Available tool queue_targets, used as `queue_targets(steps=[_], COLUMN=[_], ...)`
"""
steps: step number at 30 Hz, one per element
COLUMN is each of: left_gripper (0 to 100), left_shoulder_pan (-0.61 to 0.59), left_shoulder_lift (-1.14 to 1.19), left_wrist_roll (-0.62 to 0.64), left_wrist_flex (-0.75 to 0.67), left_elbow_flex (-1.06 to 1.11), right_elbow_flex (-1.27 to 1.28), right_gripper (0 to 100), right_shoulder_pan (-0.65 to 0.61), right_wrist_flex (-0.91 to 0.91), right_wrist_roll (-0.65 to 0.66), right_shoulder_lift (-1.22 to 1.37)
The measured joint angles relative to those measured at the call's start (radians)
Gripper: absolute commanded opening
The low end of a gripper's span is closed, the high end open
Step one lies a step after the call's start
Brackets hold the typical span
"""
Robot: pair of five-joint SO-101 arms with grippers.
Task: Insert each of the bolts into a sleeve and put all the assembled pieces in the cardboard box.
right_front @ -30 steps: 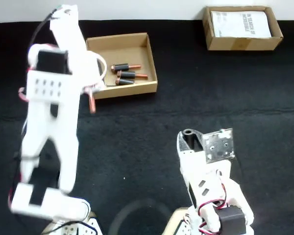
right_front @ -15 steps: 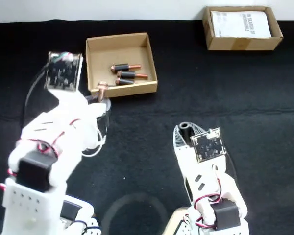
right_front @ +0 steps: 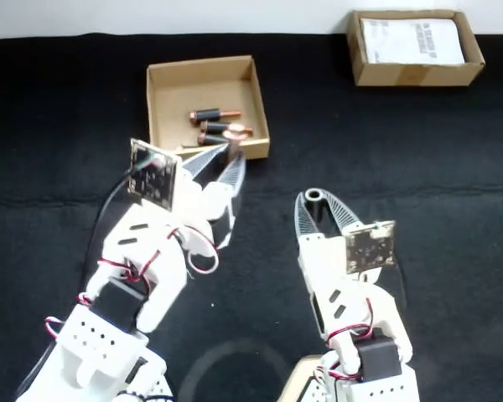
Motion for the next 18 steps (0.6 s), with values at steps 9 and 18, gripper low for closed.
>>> queue_targets(steps=[9,18], left_gripper=[1,1], left_shoulder_pan=[0.086,0.207], left_shoulder_lift=[0.0,0.0], left_wrist_roll=[-0.236,-0.247], left_wrist_flex=[-0.336,-0.618], left_elbow_flex=[0.143,0.394], right_elbow_flex=[0.095,0.123], right_gripper=[0.7,0.7], right_shoulder_pan=[-0.086,-0.129], right_wrist_flex=[-0.011,-0.011], right_wrist_roll=[-0.075,-0.078], right_shoulder_lift=[0.002,0.0])
